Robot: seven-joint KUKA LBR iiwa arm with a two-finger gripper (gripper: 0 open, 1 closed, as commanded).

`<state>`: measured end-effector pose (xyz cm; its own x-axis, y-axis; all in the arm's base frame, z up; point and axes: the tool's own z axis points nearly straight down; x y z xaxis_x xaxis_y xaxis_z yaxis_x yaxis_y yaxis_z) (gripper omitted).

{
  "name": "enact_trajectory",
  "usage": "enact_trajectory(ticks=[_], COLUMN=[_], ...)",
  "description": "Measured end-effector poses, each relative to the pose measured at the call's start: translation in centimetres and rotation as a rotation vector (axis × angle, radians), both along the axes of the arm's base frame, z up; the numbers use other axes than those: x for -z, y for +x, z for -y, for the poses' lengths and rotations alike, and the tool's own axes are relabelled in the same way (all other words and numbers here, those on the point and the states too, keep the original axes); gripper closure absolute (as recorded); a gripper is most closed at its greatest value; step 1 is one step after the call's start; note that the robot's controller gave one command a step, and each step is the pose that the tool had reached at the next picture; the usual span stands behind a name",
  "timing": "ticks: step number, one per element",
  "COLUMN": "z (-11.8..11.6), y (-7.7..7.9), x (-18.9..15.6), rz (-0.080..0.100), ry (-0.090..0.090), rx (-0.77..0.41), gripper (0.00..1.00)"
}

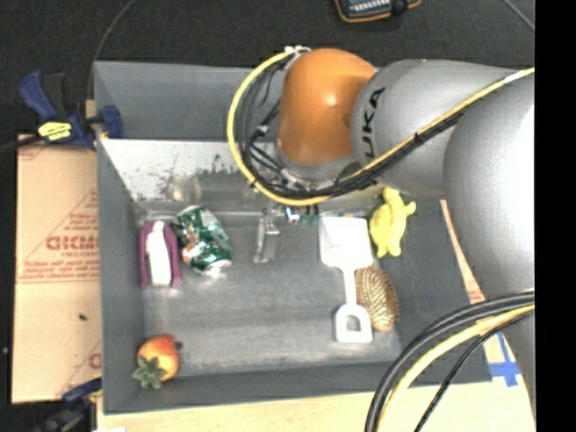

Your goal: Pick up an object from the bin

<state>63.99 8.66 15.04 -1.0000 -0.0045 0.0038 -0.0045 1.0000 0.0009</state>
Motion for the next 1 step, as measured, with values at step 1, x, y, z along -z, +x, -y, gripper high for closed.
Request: enact_trajectory(ticks=[1], z=[0.05], y=[0.16], x=[-0.54], rz=[0.008], ry=[0.001], rx=[0.002], gripper=[0.0])
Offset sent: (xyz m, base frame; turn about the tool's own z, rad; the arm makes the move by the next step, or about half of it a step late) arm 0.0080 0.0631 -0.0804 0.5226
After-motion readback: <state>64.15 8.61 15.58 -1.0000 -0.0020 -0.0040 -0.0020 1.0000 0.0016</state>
